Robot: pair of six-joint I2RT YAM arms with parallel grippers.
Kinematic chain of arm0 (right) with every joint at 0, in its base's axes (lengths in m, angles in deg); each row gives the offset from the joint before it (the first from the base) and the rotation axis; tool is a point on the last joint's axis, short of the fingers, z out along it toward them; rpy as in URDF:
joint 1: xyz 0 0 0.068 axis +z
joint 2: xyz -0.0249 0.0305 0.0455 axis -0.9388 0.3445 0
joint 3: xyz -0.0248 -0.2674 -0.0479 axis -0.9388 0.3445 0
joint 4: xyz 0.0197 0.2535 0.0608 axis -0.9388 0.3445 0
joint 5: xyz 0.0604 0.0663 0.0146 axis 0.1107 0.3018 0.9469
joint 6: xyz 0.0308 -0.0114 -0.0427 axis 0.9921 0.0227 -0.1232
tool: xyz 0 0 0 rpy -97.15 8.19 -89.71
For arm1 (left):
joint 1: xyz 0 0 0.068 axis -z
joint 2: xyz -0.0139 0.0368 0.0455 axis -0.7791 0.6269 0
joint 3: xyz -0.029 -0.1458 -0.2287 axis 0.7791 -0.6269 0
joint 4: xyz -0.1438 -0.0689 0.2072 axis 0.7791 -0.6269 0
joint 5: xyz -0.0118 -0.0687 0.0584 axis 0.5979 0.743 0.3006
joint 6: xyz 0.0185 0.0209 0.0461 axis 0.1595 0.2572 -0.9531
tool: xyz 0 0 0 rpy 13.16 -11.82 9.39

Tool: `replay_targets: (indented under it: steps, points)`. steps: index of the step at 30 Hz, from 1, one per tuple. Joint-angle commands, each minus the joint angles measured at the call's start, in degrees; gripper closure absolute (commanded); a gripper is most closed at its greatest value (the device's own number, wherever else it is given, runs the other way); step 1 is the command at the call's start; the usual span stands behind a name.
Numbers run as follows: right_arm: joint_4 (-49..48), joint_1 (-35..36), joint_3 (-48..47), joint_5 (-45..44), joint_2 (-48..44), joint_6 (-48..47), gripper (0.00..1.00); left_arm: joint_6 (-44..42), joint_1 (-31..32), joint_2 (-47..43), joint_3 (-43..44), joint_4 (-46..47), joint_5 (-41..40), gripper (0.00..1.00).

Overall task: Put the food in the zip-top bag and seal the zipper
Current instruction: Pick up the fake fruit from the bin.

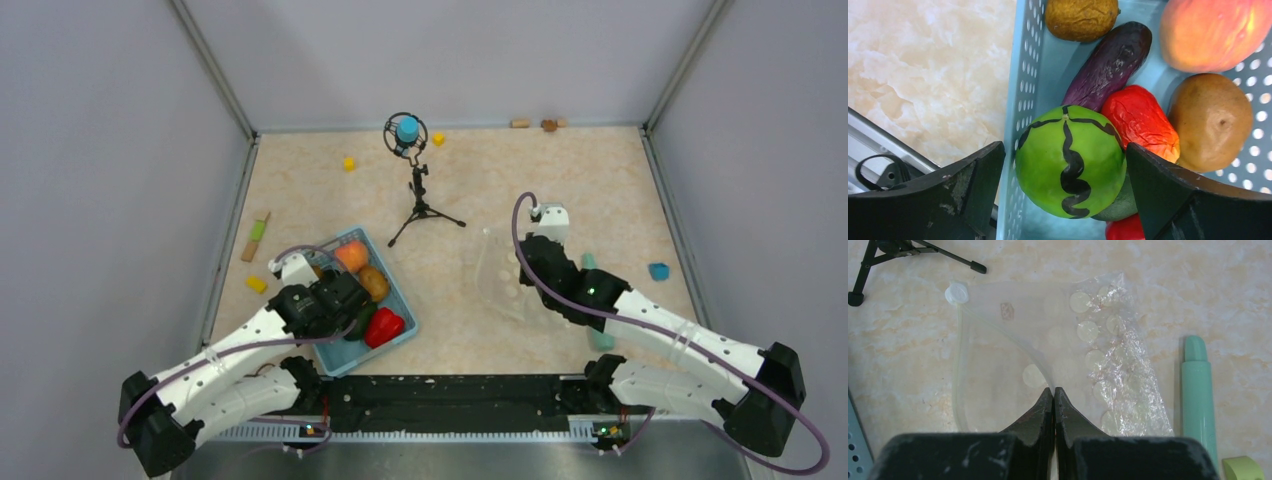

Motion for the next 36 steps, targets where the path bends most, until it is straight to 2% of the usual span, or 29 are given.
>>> replay_targets:
  steps: [1,12,23,26,32,36]
  points:
    - [-0.9,-0.5,-0.3,-1.6,-0.9,0.3,1.00,-2.3,-0.3,2.6,-0.1,5.8,3.9,0.06]
    - [-0.8,-0.6,-0.4,-1.9,-0.2,0.3,1.00,-4.7,-0.3,5.6,0.8,8.4,6.4,0.29]
    - [-0.8,-0.6,-0.4,-1.8,-0.4,0.3,1.00,-7.8,-0.3,5.5,5.4,5.6,9.4,0.27]
    - [-0.8,-0.6,-0.4,-1.7,-0.4,0.3,1.00,-10.1,-0.3,5.7,7.3,4.7,9.6,0.30]
    - [-0.8,-0.6,-0.5,-1.5,0.1,0.1,1.00,-12.7,-0.3,7.7,8.9,4.2,11.6,0.24]
    - [-0.8,-0.6,-0.6,-1.5,0.3,0.0,1.00,-14.1,-0.3,9.0,9.2,3.5,13.7,0.23]
